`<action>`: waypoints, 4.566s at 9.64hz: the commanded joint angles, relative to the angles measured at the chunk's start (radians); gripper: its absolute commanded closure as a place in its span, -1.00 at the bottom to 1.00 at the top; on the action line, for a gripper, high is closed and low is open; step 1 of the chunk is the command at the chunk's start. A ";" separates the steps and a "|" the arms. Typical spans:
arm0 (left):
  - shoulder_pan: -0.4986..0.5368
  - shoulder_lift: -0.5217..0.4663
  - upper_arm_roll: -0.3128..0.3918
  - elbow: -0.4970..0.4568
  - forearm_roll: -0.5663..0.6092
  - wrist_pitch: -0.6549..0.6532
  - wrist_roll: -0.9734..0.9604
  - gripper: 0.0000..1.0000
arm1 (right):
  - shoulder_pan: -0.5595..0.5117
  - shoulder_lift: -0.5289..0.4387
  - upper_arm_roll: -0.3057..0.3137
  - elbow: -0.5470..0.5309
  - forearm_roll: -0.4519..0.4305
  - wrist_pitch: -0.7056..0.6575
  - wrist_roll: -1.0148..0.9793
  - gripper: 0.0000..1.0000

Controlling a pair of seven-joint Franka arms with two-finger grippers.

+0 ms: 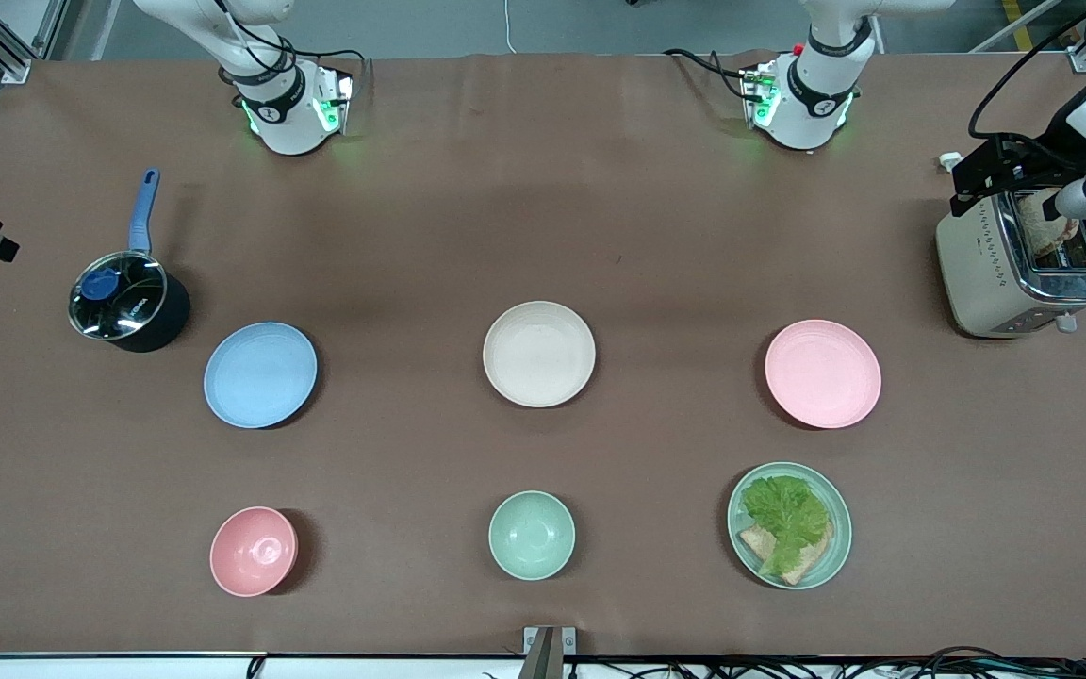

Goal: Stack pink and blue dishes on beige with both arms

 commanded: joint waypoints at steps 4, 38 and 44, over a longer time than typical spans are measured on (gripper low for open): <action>0.005 0.078 0.001 0.013 -0.005 -0.006 0.004 -1.00 | -0.005 -0.012 0.014 -0.019 0.007 -0.041 -0.013 -1.00; 0.183 0.412 -0.302 -0.414 -0.476 0.776 0.188 1.00 | -0.097 0.483 0.060 -0.522 0.335 0.917 -0.605 0.99; -0.160 0.535 -0.304 -0.403 -0.052 0.965 -0.461 1.00 | -0.126 0.379 0.054 -0.300 0.348 0.510 -0.505 0.99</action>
